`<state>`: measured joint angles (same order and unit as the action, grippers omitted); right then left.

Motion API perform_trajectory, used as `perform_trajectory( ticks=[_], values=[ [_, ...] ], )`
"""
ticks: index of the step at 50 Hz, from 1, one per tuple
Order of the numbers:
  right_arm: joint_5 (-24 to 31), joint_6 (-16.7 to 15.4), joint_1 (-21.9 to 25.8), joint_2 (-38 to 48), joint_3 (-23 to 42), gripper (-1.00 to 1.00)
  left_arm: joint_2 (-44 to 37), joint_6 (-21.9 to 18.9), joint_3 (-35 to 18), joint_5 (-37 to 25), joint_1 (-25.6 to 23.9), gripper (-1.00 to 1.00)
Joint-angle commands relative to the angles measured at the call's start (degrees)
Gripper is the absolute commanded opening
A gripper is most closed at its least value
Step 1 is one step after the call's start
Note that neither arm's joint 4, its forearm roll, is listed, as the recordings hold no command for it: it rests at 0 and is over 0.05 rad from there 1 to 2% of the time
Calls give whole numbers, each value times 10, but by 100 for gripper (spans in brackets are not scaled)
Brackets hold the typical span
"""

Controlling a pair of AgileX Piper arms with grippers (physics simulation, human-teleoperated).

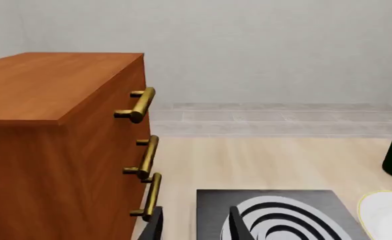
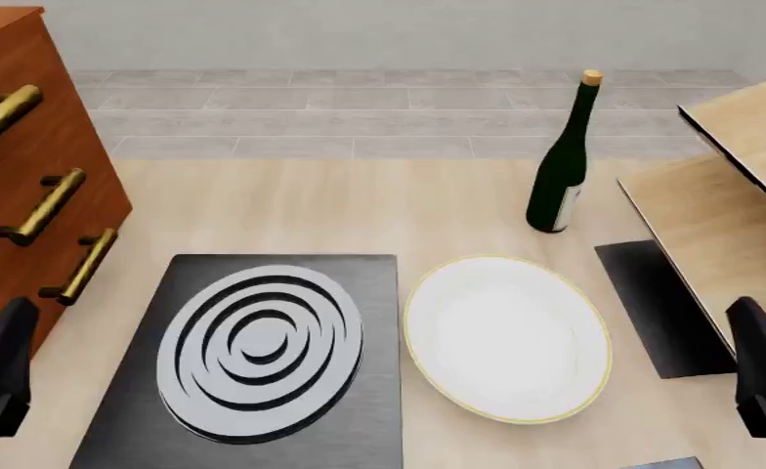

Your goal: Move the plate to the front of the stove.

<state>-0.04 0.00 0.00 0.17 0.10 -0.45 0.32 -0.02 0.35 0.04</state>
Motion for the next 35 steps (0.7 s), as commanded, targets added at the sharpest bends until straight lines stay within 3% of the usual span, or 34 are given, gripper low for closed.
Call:
perform_trajectory(
  ticks=[1, 10, 18, 35],
  values=[
    [-1, 0, 0, 3, 1, 100, -37, 6, 0, 31, 2, 100],
    [-1, 0, 0, 3, 1, 100, -158, 7, -23, 129, -15, 100],
    [-1, 0, 0, 3, 1, 100, -278, -9, -60, 208, -74, 100],
    [-1, 0, 0, 3, 1, 100, -425, -49, -196, 183, -175, 100]
  ],
)
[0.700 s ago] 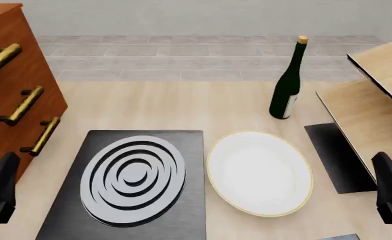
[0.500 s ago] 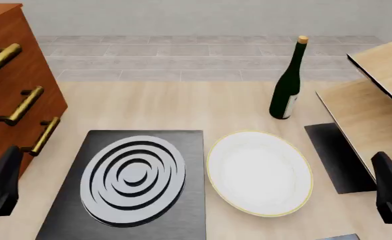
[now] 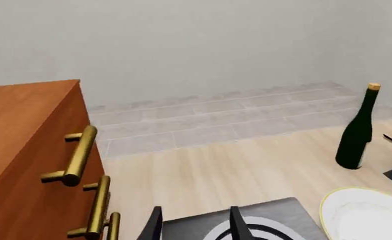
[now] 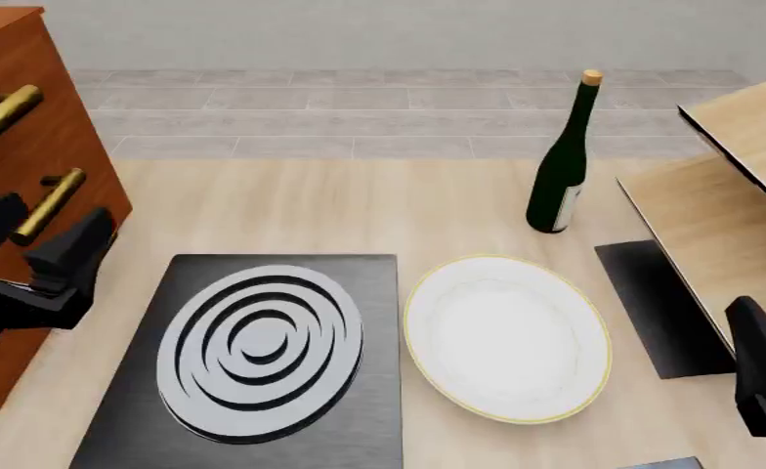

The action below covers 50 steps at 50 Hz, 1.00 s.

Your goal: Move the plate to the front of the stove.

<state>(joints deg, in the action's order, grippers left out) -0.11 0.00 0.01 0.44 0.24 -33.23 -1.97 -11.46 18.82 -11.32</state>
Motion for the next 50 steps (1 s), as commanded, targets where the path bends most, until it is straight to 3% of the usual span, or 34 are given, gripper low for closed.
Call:
perform_trajectory(
  ticks=[1, 10, 26, 34, 50],
  values=[
    [0, 0, 0, 0, 0, 100, -104, -26, -89, -4, -64, 100],
    [0, 0, 0, 0, 0, 100, -177, -24, -173, -42, -123, 100],
    [0, 0, 0, 0, 0, 100, -264, -22, -300, -136, -183, 100],
    [0, 0, 0, 0, 0, 100, -320, 8, -364, -178, -210, 100],
    [0, 0, 0, 0, 0, 100, -429, 65, -437, -211, -254, 100]
  ],
)
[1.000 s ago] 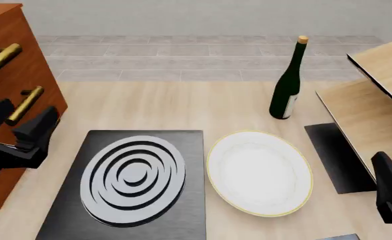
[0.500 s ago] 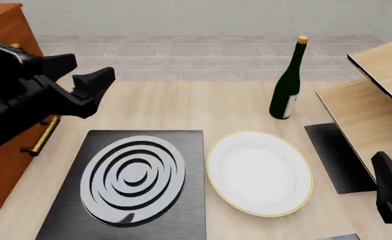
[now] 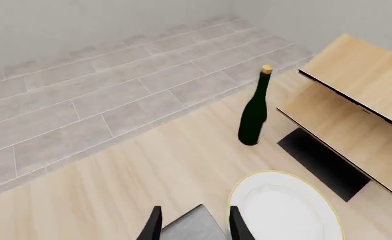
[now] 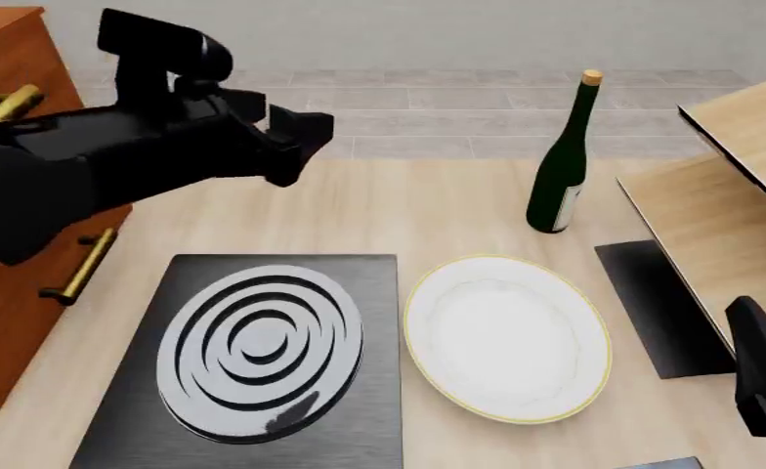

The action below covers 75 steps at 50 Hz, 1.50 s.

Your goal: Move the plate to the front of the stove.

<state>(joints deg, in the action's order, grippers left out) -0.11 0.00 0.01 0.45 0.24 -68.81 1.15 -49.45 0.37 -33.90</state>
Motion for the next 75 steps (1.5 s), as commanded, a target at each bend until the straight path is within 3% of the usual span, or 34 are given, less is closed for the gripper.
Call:
perform_trajectory(
  ticks=[1, 17, 31, 35, 52, 75],
  values=[
    [0, 0, 0, 0, 0, 100, -79, 38, -62, -29, -30, 100],
    [0, 0, 0, 0, 0, 100, -210, 39, -175, -72, -28, 100],
    [0, 0, 0, 0, 0, 100, -323, 69, -258, -101, -21, 100],
    [0, 0, 0, 0, 0, 100, -341, 85, -256, -101, -42, 100],
    [0, 0, 0, 0, 0, 100, -411, 86, -297, -105, -66, 100],
    [0, 0, 0, 0, 0, 100, -505, 74, -369, -131, -63, 100]
  ],
)
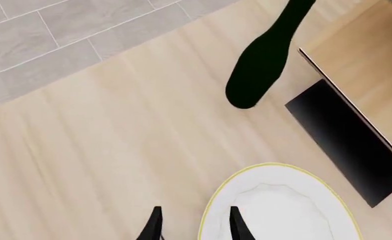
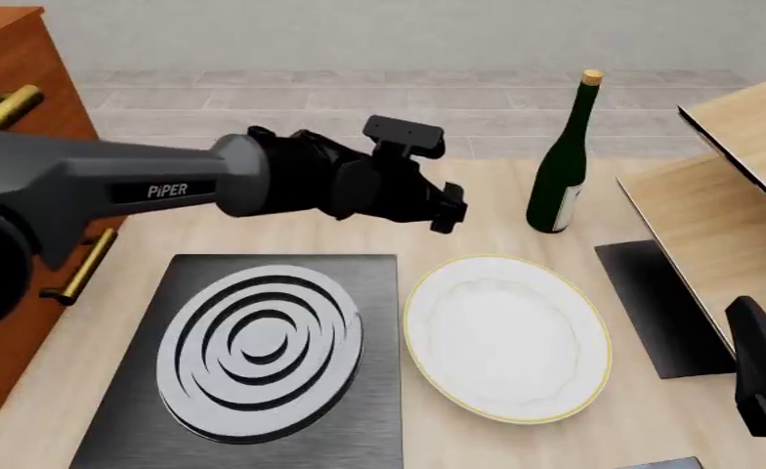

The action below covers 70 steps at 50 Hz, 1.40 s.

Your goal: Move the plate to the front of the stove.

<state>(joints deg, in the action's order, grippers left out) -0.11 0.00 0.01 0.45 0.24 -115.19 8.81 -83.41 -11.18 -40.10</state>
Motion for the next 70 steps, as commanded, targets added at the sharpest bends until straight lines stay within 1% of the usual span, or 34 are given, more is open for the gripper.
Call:
perform_trajectory(
  ticks=[1, 8, 18, 27, 46, 61, 66, 70],
  values=[
    [0, 0, 0, 0, 0, 100, -51, -7, -36, -20, 1, 100],
    [0, 0, 0, 0, 0, 100, -82, -7, -54, -34, -2, 100],
    [0, 0, 0, 0, 0, 100, -86, -3, -42, -31, -20, 100],
    [0, 0, 0, 0, 0, 100, -93, -2, -41, -29, -22, 100],
    [0, 0, 0, 0, 0, 100, -130, -14, -77, -52, -20, 100],
    [0, 0, 0, 0, 0, 100, -146, -14, -81, -55, -33, 100],
    [0, 0, 0, 0, 0, 100, -148, -15, -75, -53, -37, 100],
    [0, 0, 0, 0, 0, 100, -153, -16, -83, -56, -35, 100]
  ],
)
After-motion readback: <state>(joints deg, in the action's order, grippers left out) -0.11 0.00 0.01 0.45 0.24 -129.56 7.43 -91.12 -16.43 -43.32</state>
